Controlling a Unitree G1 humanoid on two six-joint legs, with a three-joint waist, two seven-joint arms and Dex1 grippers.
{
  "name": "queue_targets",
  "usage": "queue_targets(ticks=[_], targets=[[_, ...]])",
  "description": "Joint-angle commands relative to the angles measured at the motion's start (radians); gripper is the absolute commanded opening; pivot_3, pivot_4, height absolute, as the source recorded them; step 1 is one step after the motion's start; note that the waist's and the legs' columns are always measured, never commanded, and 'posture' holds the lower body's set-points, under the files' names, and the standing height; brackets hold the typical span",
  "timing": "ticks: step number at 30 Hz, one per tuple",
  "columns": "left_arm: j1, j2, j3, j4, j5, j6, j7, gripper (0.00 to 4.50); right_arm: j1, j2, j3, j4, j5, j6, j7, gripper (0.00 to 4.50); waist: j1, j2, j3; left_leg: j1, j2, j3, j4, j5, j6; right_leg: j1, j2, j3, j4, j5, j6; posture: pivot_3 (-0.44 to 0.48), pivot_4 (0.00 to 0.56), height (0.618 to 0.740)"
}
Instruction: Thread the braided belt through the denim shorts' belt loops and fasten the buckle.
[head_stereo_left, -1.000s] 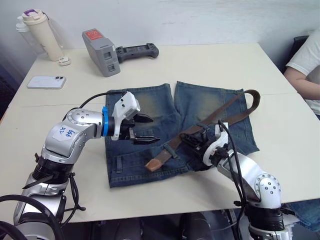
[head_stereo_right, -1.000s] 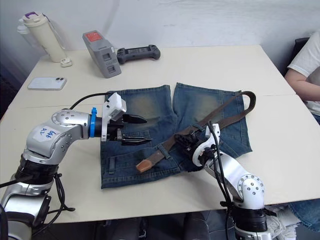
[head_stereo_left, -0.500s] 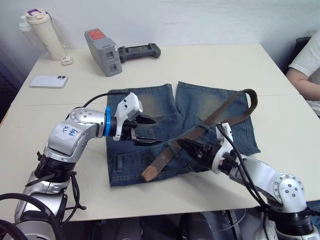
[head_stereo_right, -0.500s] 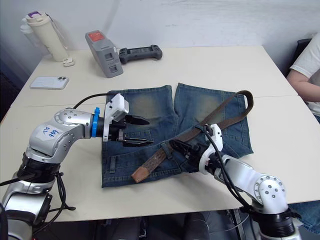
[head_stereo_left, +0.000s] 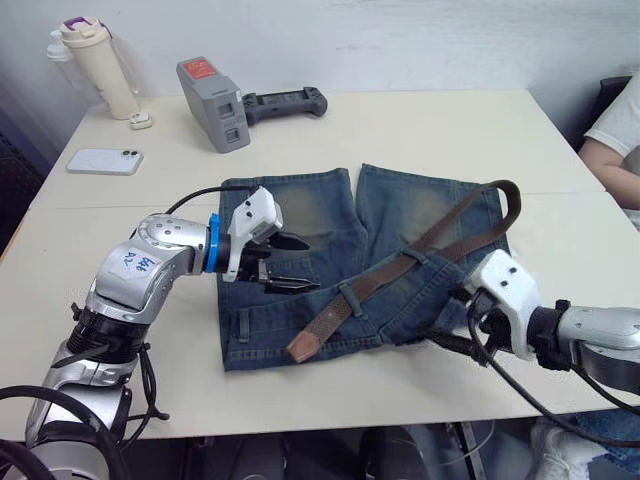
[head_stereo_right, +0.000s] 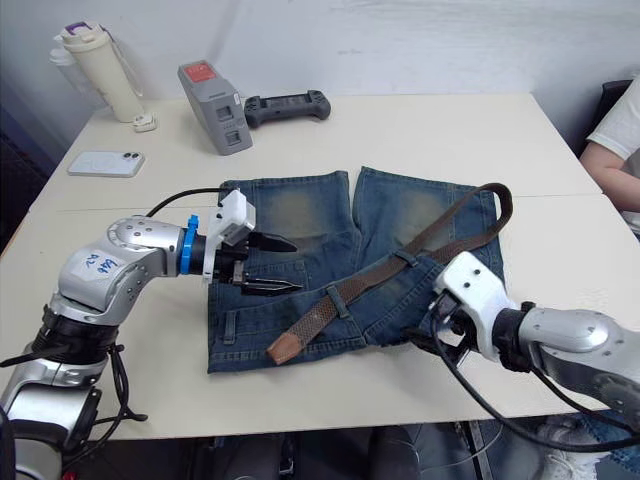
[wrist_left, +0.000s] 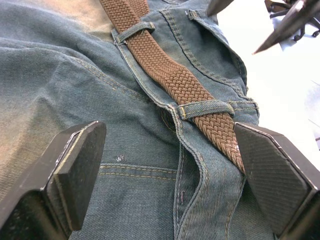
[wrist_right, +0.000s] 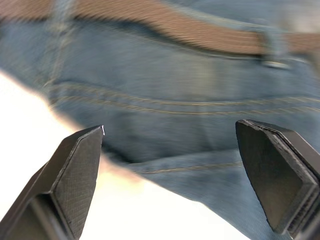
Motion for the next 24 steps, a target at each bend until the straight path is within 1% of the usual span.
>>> queue_targets(ticks=[1, 3, 6, 8, 9, 10, 11, 13, 15, 17, 22, 24], targets=[[0.002, 0.007, 0.019, -0.025, 0.001, -0.006, 0.003, 4.50, -0.048, 0.036, 0.123, 0.034, -0.189, -0.042, 0.090, 4.46, 0.000, 0.000, 0.000, 0.000, 0.000, 0.000, 0.000, 0.000, 0.000, 0.000, 0.000, 0.000, 0.000, 0.000, 0.000, 0.000, 0.150, 0.650], [0.008, 0.010, 0.023, -0.032, -0.001, -0.002, 0.005, 4.50, -0.057, 0.051, 0.187, 0.059, -0.268, -0.041, 0.128, 4.46, 0.000, 0.000, 0.000, 0.000, 0.000, 0.000, 0.000, 0.000, 0.000, 0.000, 0.000, 0.000, 0.000, 0.000, 0.000, 0.000, 0.150, 0.650], [0.013, 0.015, 0.027, -0.038, -0.002, -0.001, 0.007, 4.50, -0.074, 0.136, 0.197, 0.136, -0.292, 0.020, 0.104, 4.46, 0.000, -0.001, 0.000, 0.000, 0.000, 0.000, 0.001, 0.000, 0.000, 0.001, -0.001, 0.000, 0.000, 0.000, 0.000, 0.000, 0.150, 0.650], [0.014, 0.016, 0.029, -0.040, -0.003, 0.003, 0.011, 4.50, -0.079, 0.172, 0.179, 0.176, -0.279, 0.092, 0.098, 3.96, -0.001, -0.002, -0.001, 0.001, 0.000, -0.001, 0.001, 0.000, 0.000, 0.002, 0.000, -0.001, 0.001, 0.000, 0.000, 0.000, 0.150, 0.650], [0.013, 0.016, 0.030, -0.040, -0.003, 0.004, 0.012, 4.50, -0.080, 0.183, 0.172, 0.182, -0.279, 0.114, 0.102, 3.66, -0.001, -0.002, -0.001, 0.001, 0.000, -0.001, 0.002, 0.000, 0.000, 0.003, 0.000, -0.001, 0.001, 0.000, 0.000, 0.000, 0.150, 0.650], [0.015, 0.018, 0.033, -0.040, -0.003, 0.005, 0.014, 4.50, -0.087, 0.208, 0.143, 0.214, -0.280, 0.129, 0.085, 3.23, 0.000, -0.002, -0.001, 0.003, 0.000, -0.002, 0.002, 0.000, 0.000, 0.005, 0.000, -0.002, 0.001, 0.000, 0.000, 0.000, 0.150, 0.650], [0.016, 0.019, 0.035, -0.041, -0.003, 0.005, 0.014, 4.50, -0.092, 0.228, 0.122, 0.236, -0.285, 0.139, 0.073, 2.76, 0.000, -0.003, -0.001, 0.004, 0.000, -0.002, 0.002, 0.000, 0.000, 0.006, 0.000, -0.002, 0.000, 0.000, 0.000, 0.000, 0.150, 0.650], [0.021, 0.021, 0.038, -0.042, -0.002, 0.003, 0.016, 4.50, -0.094, 0.232, 0.078, 0.273, -0.316, 0.134, 0.075, 1.80, 0.001, -0.004, -0.002, 0.006, 0.000, -0.003, 0.001, 0.000, 0.000, 0.010, 0.000, -0.004, -0.002, 0.000, 0.000, 0.000, 0.150, 0.650], [0.020, 0.017, 0.037, -0.041, -0.002, 0.004, 0.019, 4.50, -0.084, 0.212, 0.055, 0.300, -0.354, 0.109, 0.098, 0.82, 0.004, -0.004, -0.002, 0.006, -0.001, -0.003, 0.002, 0.000, 0.000, 0.011, -0.001, -0.004, -0.002, 0.000, 0.000, 0.000, 0.150, 0.650], [0.021, 0.013, 0.036, -0.041, -0.002, 0.002, 0.022, 4.50, -0.071, 0.183, 0.033, 0.344, -0.402, 0.067, 0.121, 0.02, 0.005, -0.004, -0.002, 0.006, -0.001, -0.003, 0.002, 0.000, 0.000, 0.011, -0.001, -0.004, -0.002, 0.000, 0.000, 0.000, 0.150, 0.650], [0.011, 0.000, 0.026, -0.029, 0.002, -0.003, 0.027, 4.50, -0.075, 0.153, -0.023, 0.496, -0.485, -0.006, 0.161, 0.02, 0.005, -0.004, -0.002, 0.006, -0.002, -0.003, 0.002, 0.000, 0.001, 0.011, -0.002, -0.004, -0.002, 0.000, 0.000, 0.000, 0.150, 0.650], [0.007, -0.002, 0.022, -0.026, 0.004, -0.008, 0.023, 4.50, -0.089, 0.137, -0.019, 0.568, -0.534, -0.049, 0.182, 0.02, 0.004, -0.004, -0.002, 0.006, -0.002, -0.003, 0.002, 0.000, 0.001, 0.011, -0.002, -0.004, -0.002, 0.000, 0.000, 0.000, 0.150, 0.650]])
